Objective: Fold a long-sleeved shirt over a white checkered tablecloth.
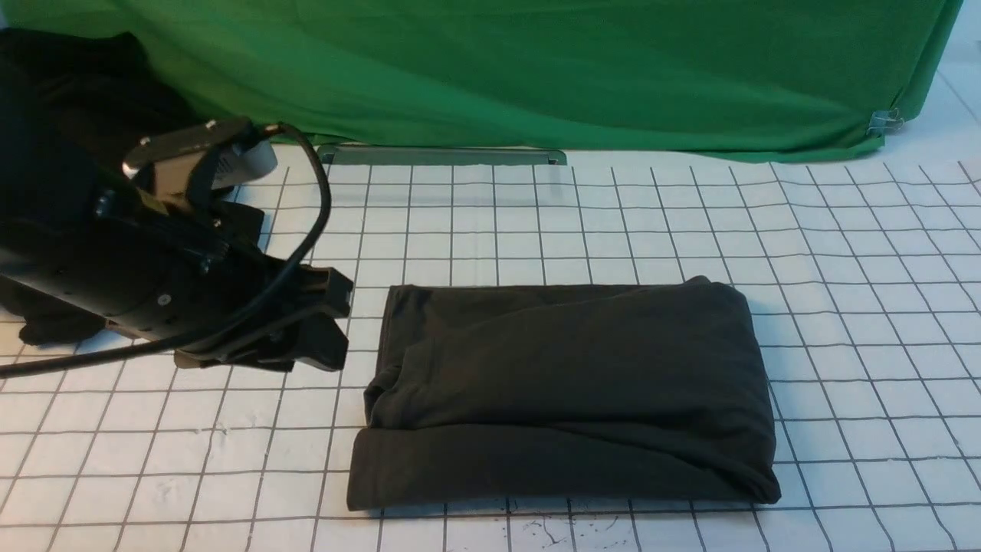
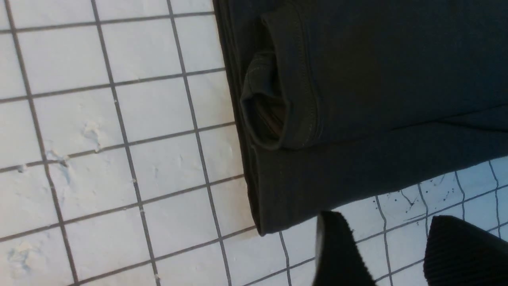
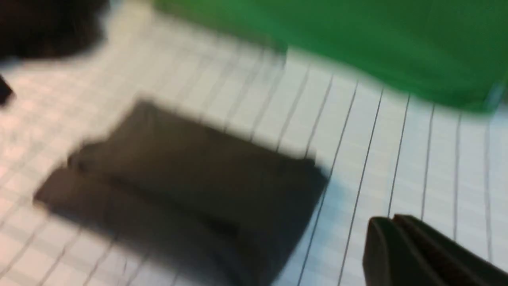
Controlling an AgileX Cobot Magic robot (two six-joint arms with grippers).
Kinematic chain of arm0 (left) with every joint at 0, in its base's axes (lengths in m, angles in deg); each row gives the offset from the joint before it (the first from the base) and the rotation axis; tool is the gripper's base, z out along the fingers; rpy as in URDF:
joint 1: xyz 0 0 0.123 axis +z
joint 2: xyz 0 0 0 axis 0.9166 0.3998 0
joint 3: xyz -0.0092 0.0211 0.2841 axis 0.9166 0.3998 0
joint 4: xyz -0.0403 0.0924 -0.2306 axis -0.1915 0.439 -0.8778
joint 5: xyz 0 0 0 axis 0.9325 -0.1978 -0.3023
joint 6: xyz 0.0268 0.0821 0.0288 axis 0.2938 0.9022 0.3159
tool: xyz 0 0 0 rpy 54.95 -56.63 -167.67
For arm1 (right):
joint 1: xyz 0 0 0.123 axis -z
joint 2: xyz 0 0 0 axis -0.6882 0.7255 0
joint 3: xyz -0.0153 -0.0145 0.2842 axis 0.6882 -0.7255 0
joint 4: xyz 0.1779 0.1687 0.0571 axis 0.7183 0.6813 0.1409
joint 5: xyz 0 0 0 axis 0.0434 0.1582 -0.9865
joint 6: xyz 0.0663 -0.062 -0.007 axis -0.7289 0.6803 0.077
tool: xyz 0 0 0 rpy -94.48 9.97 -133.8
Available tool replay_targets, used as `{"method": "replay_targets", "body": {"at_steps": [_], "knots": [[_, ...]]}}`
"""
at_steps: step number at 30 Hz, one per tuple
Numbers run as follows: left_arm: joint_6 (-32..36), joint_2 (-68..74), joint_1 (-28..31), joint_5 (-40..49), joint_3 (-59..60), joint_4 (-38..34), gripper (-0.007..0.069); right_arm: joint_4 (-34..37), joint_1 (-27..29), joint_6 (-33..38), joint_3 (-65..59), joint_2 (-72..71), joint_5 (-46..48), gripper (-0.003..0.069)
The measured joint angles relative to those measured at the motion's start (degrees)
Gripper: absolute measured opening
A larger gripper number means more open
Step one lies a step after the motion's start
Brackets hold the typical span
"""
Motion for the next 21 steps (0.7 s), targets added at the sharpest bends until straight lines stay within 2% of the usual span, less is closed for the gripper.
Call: {"method": "replay_targets", "body": {"at_steps": [2,4,9,13,21], "knots": [[0.0,0.0,0.0,-0.3,0.0,0.0,0.0229,0.0,0.0,1.5,-3.9,-4.1,-4.9,-0.0003],[0.0,0.0,0.0,-0.5,0.0,0.0,0.0167,0.0,0.0,2.7,-12.5,-10.5,-15.2,-0.0005],[0.6,0.0,0.0,-0.7,0.0,0.0,0.0055,0.1,0.0,3.4,-25.4,-13.0,-32.4,-0.0005],[1.5,0.0,0.0,-0.7,0.0,0.0,0.0011,0.1,0.0,3.7,-27.2,-12.5,-38.0,-0.0003],[3.0,0.0,0.0,-0.7,0.0,0.0,0.0006,0.1,0.0,3.8,-27.2,-12.4,-40.0,0.0014]]}}
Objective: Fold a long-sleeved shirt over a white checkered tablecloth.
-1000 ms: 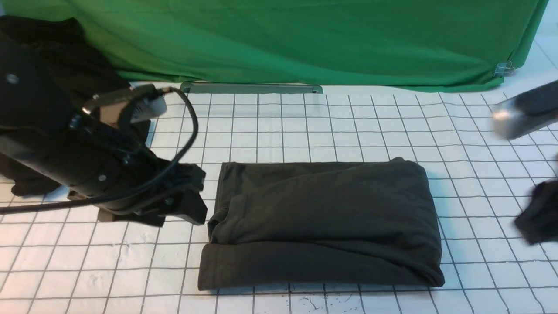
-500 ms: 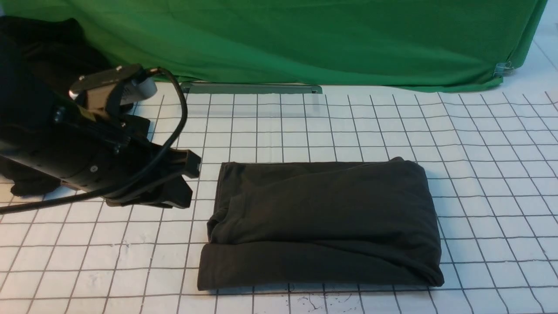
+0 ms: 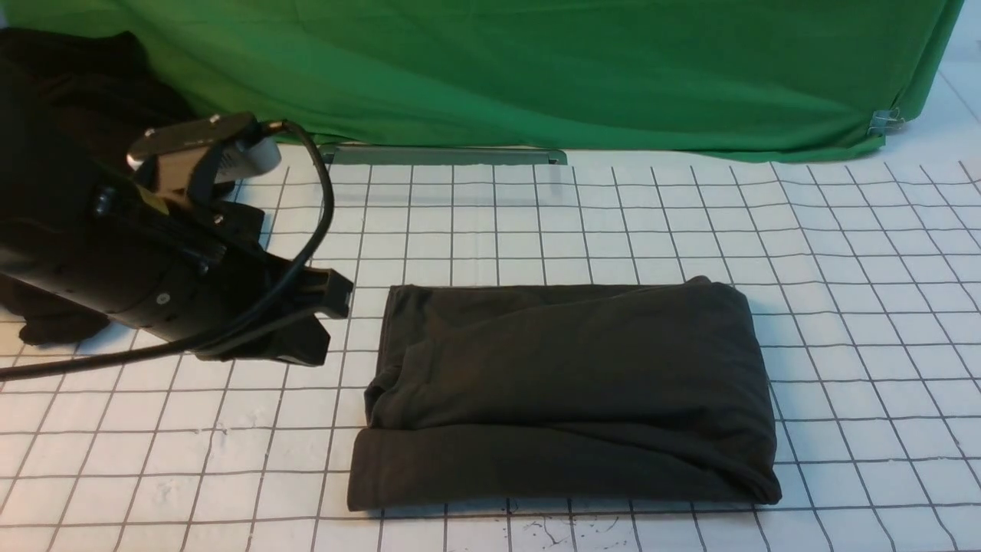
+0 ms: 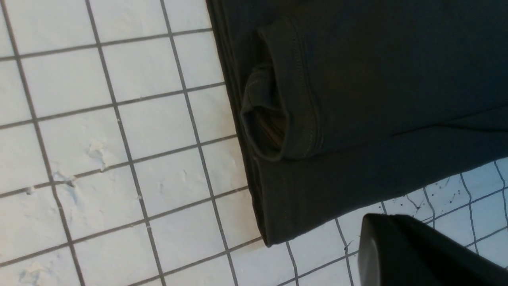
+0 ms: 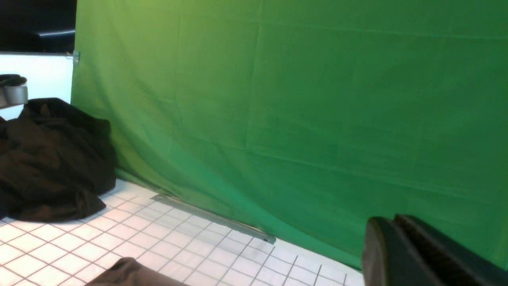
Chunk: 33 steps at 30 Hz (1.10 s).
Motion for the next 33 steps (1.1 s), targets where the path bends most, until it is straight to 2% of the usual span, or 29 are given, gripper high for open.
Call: {"method": "replay_targets", "body": {"at_steps": [11,18,24,27,33], "knots": [[1.3,0.0,0.0,-1.2,0.0,0.0,0.0006,0.0,0.0,0.0,-0.7,0.0,-0.5,0.0034],[1.4,0.0,0.0,-1.5,0.0,0.0,0.0006,0.0,0.6,-0.6,-9.3,-2.6,-0.6,0.0045],[1.4,0.0,0.0,-1.5,0.0,0.0,0.0006,0.0,7.7,-1.0,-18.4,-7.3,-0.5,0.0060],[1.4,0.0,0.0,-1.5,0.0,0.0,0.0006,-0.2,14.3,-1.1,-23.8,-10.4,0.6,0.0073],[1.4,-1.3,0.0,-0.4,0.0,0.1,0.0006,-0.8,19.6,-1.1,-25.8,-12.7,5.2,0.0087]]}}
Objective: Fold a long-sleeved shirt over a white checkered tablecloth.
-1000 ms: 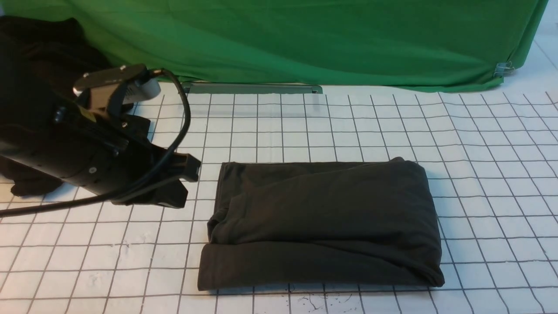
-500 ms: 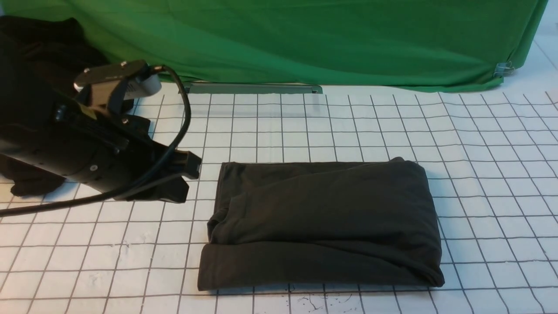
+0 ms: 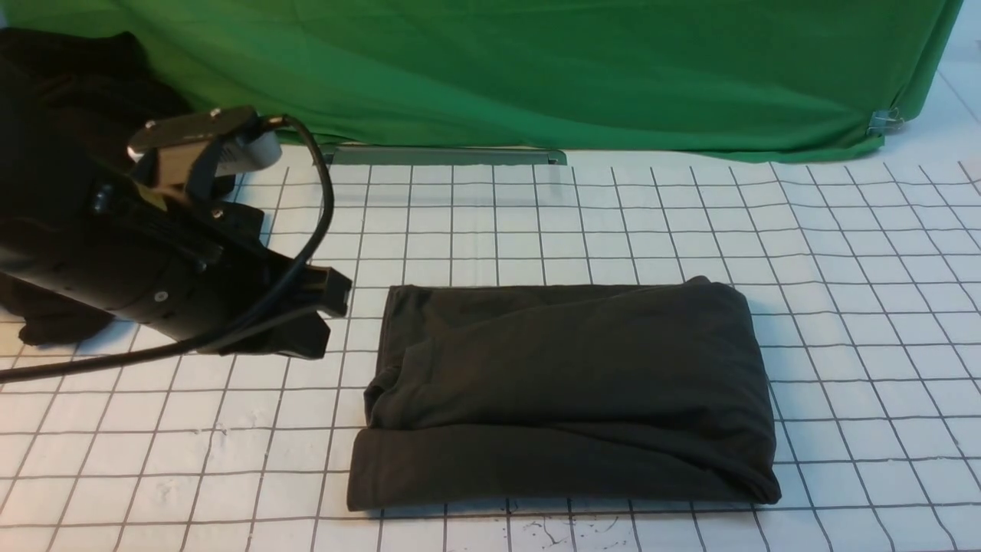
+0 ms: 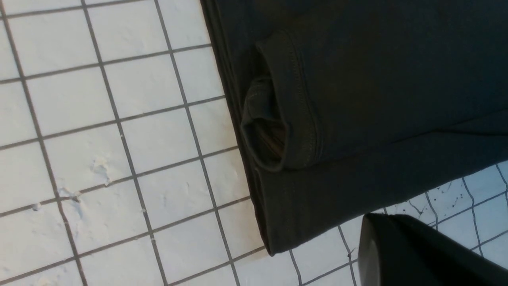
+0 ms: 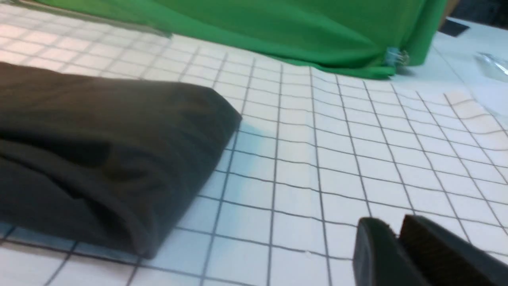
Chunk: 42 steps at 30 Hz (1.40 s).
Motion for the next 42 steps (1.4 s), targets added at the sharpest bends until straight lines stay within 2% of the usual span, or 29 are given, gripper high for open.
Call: {"method": "replay_targets", "body": {"at_steps": [10,13,15,16,17,19,23,31,39,42], "knots": [[-0.1,-16.5,0.0,0.6,3.8,1.7,0.0006,0.0,0.5,0.0,0.0,-0.1,0.1,0.0106],[-0.4,-27.1,0.0,-6.3,11.2,0.9,0.0006,0.0,0.5,0.0,0.0,-0.1,0.1,0.0116],[-0.4,-37.8,0.0,-19.0,20.4,-0.9,0.0006,0.0,0.5,0.0,0.0,-0.1,0.1,0.0123],[-0.4,-37.8,0.0,-20.1,21.2,-1.1,0.0006,0.0,0.5,0.0,0.0,-0.1,0.1,0.0124],[-0.4,-42.8,0.0,-27.4,26.3,-2.0,0.0006,0.0,0.5,0.0,0.0,-0.1,0.1,0.0127],[-0.4,-49.1,0.0,-36.3,32.5,-2.6,0.0006,0.0,0.5,0.0,0.0,-0.1,0.1,0.0134],[-0.4,-58.5,0.0,-46.0,40.5,-1.3,0.0006,0.0,0.5,0.0,0.0,-0.1,0.2,0.0148],[-0.4,-64.3,0.0,-46.5,48.0,8.1,0.0006,0.0,0.5,0.0,0.0,-0.1,0.3,0.0170],[-0.6,-64.4,0.0,-39.6,49.9,17.1,0.0006,0.0,0.5,0.0,0.0,-0.1,0.3,0.0185],[-3.5,-65.0,0.5,-38.7,50.7,19.7,0.0006,0.0,0.5,0.0,0.0,-0.1,0.4,0.0202]]}}
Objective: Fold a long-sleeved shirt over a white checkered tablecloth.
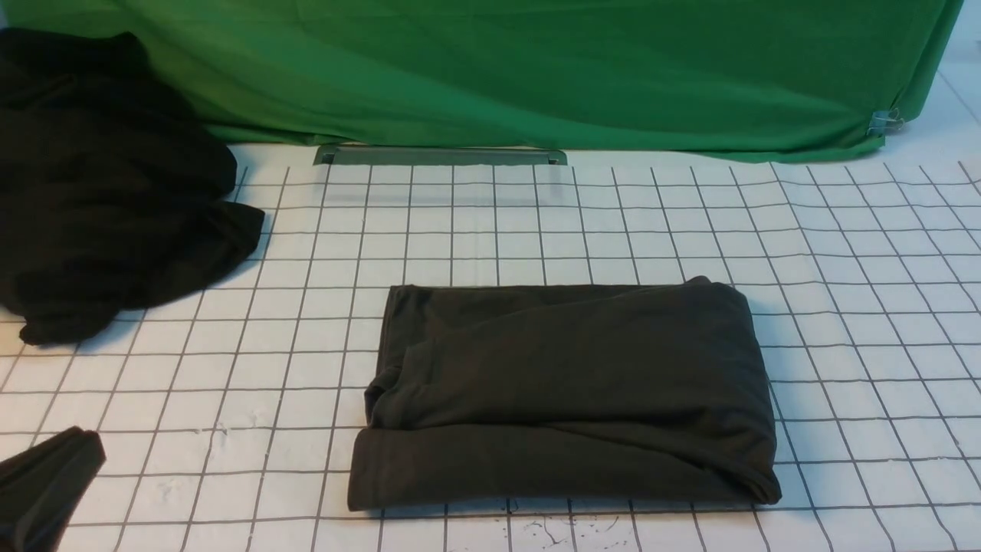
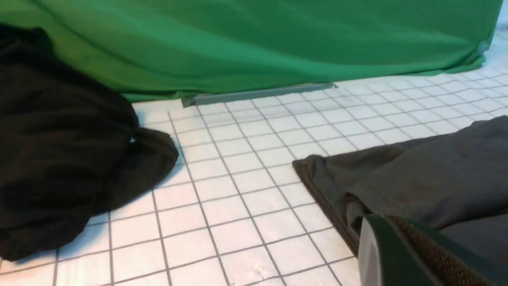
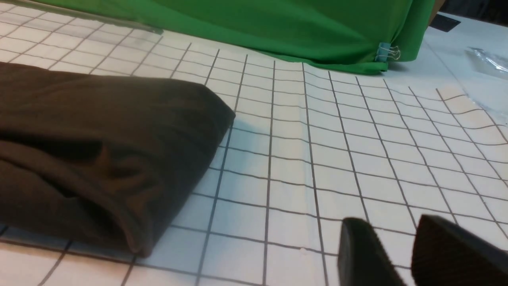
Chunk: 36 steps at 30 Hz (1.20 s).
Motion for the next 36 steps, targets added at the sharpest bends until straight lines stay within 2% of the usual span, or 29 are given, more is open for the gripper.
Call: {"method": "replay_targets", "body": {"at_steps": [3,11,14,22,36], "knots": [[-0.4,-2.4,2.9,-0.3,0.8,0.5,0.0006,0.0,0.0,0.0,0.0,0.0,0.1,0.0211],[-1.0,-9.2,17.8,-1.4,7.8,-2.6,0.0006,0.0,0.0,0.0,0.0,0.0,0.1,0.0227],[-1.0,-9.3,20.2,-1.5,9.0,-4.3,0.0006,0.0,0.0,0.0,0.0,0.0,0.1,0.0234],[1.6,-9.5,20.6,2.0,9.2,-5.4,0.0006,0.0,0.0,0.0,0.0,0.0,0.1,0.0238],[1.6,-9.5,20.6,2.5,9.2,-5.4,0.0006,0.0,0.0,-0.1,0.0,0.0,0.1,0.0239]]}}
